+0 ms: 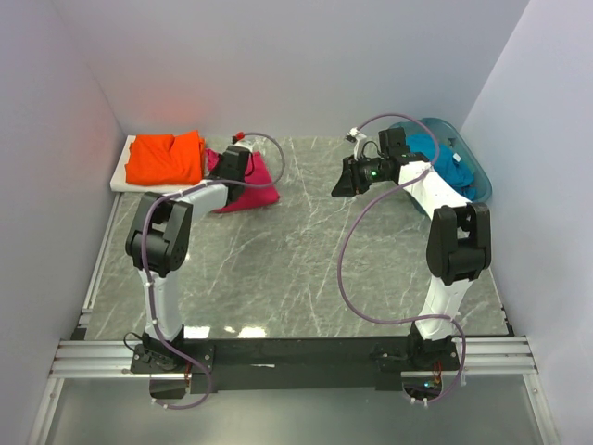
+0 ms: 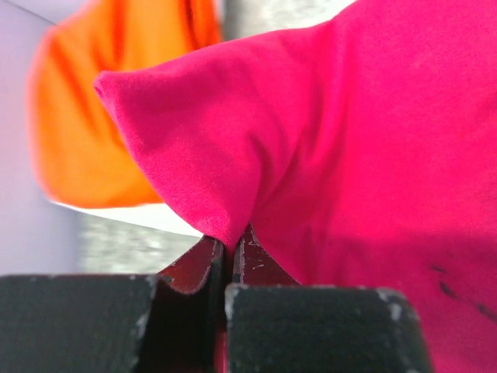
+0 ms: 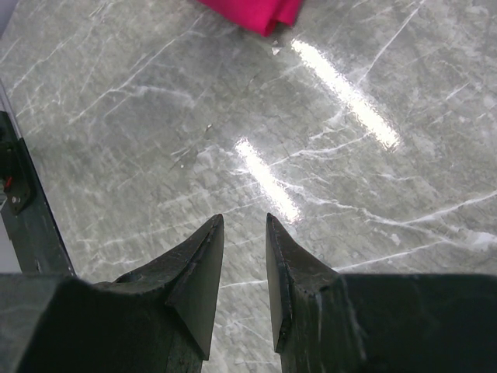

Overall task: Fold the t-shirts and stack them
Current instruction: Neatly place the folded tshirt to the corner

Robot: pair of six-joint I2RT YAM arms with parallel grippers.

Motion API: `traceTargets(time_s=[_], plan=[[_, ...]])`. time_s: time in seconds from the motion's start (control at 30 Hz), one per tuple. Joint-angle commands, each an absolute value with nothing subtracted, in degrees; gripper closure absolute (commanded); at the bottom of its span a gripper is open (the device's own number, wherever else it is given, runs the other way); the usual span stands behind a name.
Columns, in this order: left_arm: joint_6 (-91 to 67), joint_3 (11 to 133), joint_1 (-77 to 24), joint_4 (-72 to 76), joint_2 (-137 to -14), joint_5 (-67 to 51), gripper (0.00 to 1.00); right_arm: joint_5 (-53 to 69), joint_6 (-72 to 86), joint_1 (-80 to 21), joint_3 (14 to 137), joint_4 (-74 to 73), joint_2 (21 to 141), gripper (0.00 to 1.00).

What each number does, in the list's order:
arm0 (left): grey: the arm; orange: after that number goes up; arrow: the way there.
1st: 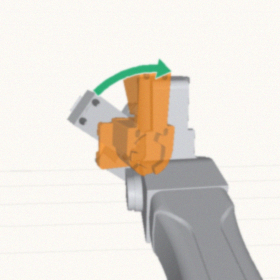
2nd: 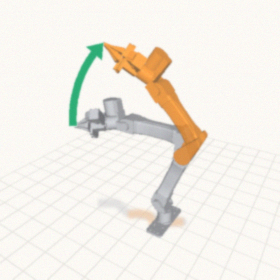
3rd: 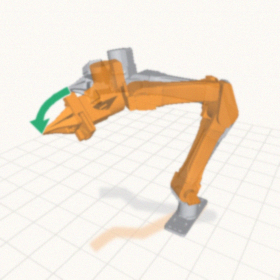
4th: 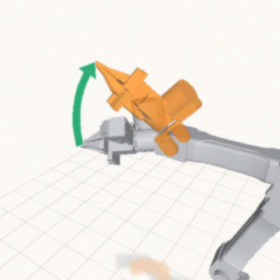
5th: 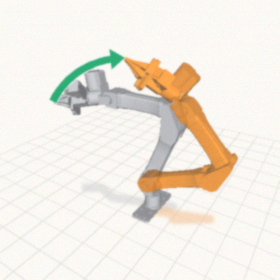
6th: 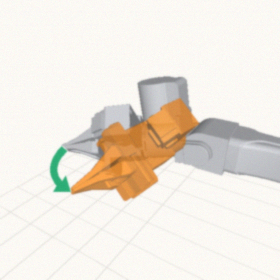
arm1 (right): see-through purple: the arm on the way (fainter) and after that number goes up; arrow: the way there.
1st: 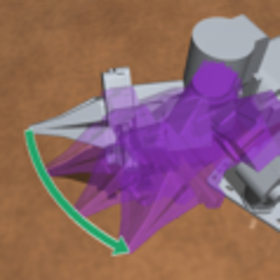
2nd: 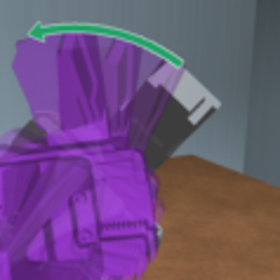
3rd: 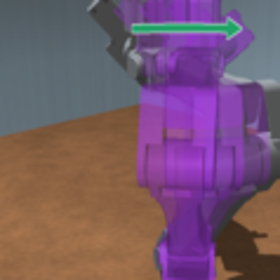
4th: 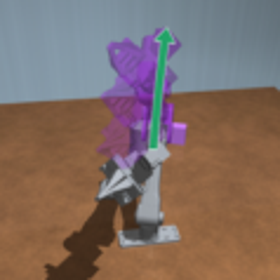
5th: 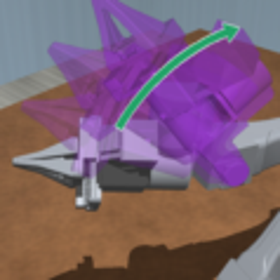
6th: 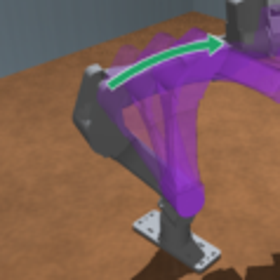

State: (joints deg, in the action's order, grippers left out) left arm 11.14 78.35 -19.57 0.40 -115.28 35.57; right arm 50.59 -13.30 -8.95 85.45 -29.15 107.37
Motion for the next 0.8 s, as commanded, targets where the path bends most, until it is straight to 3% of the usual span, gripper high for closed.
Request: traceTargets(time_s=[0.0,0.77], plan=[[24.4,76.9,-20.2,14.3,-112.2,46.7,1.00,52.1,-13.6,-8.6,85.3,-28.1,104.7,0.64],[51.0,80.5,-19.7,33.0,-117.2,51.2,1.00,55.0,-14.8,-7.6,85.9,-29.1,105.4,0.64]])
